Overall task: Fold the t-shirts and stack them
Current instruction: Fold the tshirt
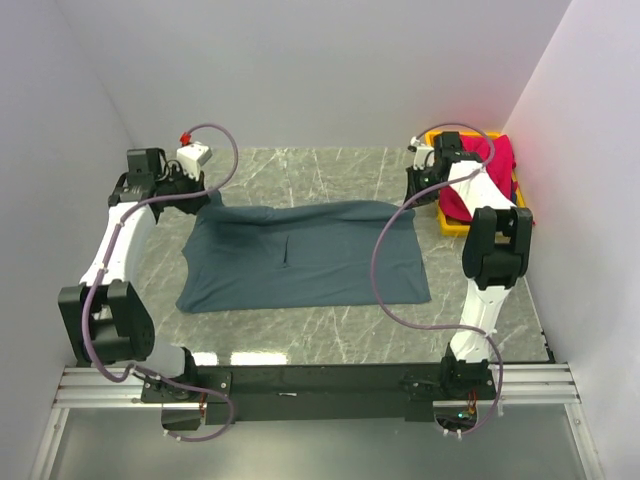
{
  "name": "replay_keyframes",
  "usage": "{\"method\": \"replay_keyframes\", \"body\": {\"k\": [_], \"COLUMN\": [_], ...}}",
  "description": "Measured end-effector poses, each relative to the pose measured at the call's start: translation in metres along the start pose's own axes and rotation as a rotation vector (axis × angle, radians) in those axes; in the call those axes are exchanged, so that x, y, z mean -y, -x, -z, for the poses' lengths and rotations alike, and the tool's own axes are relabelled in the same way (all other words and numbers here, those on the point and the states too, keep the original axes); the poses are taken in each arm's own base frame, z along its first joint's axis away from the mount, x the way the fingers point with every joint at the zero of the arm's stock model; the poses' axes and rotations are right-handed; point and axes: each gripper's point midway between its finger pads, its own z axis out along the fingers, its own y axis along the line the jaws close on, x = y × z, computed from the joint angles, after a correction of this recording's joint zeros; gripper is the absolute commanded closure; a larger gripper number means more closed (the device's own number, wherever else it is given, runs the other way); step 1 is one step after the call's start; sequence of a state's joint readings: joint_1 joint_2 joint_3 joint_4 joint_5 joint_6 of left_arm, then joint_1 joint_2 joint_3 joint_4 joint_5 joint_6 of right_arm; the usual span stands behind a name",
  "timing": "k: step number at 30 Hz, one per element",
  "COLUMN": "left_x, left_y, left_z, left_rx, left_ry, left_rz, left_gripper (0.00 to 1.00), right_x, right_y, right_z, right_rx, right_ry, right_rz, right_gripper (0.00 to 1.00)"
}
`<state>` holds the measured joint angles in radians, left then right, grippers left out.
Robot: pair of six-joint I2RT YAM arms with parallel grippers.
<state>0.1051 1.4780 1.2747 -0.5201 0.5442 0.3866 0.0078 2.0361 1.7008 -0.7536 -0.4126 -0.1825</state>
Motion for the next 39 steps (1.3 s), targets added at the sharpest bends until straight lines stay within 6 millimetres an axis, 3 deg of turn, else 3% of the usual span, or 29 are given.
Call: {"method": "replay_keyframes", "body": {"k": [6,11,20,29,39], "left_x": [0.005,0.01,0.024,0.03,0.034], "left_y": [-0.026,-0.046,-0.1,-0.119,-0.11], "left_z": [0.017,0.026,0.02,0.019,0.033], "left_rx": [-0.043,-0.075,-0.182,-0.225,-0.219], "left_ry": [0.016,0.022,-0.005,-0.021,-0.017], "left_rz": [0.011,0.007,0.034,0.036,0.004], "left_gripper": [1.0,1.0,1.0,1.0,1.0], "right_x": [0.006,0.005,0.005,0.005,0.003], "right_y": [-0.009,-0.027,-0.071,-0.088,-0.09], "right_z": [0.011,0.008,-0.007,-0.012,-0.008], "right_rx": [0.007,-0.026,-0.123,-0.157,-0.165], "right_ry": [0.005,0.015,0.039,0.057,0.07], "right_rz": [-0.007,-0.003,-0.001,0.023,0.056], "right_gripper": [1.0,1.0,1.0,1.0,1.0]}}
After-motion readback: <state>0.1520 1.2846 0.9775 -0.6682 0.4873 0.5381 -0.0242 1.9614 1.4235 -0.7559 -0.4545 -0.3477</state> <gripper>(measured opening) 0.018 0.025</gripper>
